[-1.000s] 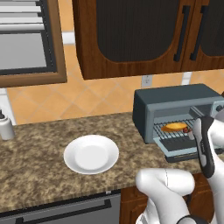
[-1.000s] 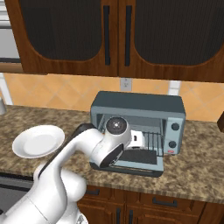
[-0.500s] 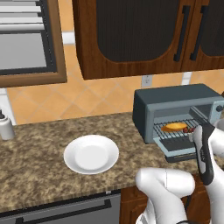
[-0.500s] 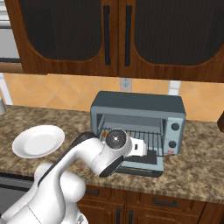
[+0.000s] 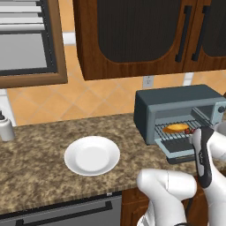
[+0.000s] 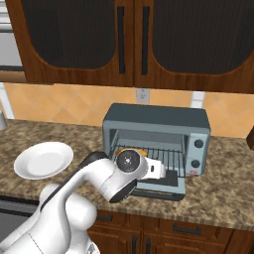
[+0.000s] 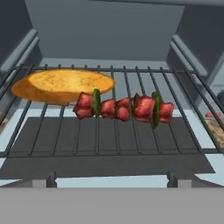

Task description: Pick up the kebab skewer and baguette bread, and place them inside the toaster oven. Close the toaster oven door and start by setting the timer.

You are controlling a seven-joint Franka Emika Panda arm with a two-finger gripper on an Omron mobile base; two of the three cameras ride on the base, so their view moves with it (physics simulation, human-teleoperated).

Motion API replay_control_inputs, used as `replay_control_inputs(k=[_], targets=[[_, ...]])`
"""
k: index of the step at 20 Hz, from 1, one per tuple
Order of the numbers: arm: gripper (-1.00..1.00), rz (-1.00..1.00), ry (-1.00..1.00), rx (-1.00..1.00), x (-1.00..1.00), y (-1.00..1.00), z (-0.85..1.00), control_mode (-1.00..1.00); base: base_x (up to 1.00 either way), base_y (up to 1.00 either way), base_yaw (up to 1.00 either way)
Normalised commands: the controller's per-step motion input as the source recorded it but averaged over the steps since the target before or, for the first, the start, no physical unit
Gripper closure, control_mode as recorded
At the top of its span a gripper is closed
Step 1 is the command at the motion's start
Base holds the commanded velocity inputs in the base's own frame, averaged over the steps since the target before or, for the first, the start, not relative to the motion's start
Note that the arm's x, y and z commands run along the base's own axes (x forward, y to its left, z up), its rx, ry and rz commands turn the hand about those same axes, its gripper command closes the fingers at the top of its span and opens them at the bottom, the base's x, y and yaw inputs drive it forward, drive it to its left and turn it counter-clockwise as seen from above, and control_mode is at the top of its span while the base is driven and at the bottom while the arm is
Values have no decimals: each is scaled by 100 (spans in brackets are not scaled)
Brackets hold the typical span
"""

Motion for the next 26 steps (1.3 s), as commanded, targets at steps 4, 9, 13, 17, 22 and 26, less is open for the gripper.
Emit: replay_control_inputs(k=[4,9,13,17,22,26], targets=[[-100,-3,0,1,9,0,-2,-100,0,0,0],[-100,0,0,-1,18,0,-17,-100,0,0,0],[-100,0,0,-3,35,0,-22,-100,0,0,0],[-100,0,0,-3,34,0,-24,-100,0,0,0],[-100,2,0,-1,31,-8,-14,-100,0,0,0],[-100,4,0,0,23,-15,-9,-100,0,0,0]])
